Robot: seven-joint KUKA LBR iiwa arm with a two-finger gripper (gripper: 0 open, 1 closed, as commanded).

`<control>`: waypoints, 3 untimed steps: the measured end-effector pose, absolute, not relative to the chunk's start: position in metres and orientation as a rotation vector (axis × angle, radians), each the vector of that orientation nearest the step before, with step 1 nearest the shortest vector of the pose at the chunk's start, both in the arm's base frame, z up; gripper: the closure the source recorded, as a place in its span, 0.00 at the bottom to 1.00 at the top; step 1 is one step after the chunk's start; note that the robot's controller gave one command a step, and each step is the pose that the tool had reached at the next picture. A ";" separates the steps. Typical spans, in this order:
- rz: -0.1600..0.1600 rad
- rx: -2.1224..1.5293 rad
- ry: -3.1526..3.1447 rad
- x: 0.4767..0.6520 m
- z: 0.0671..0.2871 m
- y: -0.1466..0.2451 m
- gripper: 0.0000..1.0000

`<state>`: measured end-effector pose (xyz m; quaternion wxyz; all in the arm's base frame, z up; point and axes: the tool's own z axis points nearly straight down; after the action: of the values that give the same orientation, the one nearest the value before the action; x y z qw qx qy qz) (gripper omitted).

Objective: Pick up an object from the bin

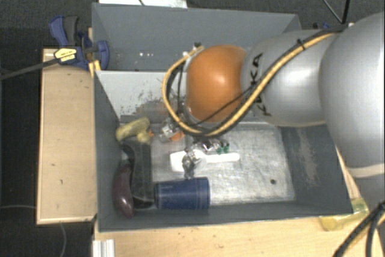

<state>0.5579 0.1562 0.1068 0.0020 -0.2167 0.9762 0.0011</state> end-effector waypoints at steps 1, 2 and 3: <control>0.007 -0.373 3.108 0.538 0.073 0.111 1.00; 0.007 -0.372 3.108 0.538 0.073 0.111 1.00; 0.006 -0.372 3.110 0.537 0.074 0.111 1.00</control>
Offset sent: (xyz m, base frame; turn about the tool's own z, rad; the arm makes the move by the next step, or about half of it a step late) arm 0.0000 0.0000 0.0000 0.0000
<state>0.5375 0.1110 0.0737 0.0047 -0.1187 0.9929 0.0018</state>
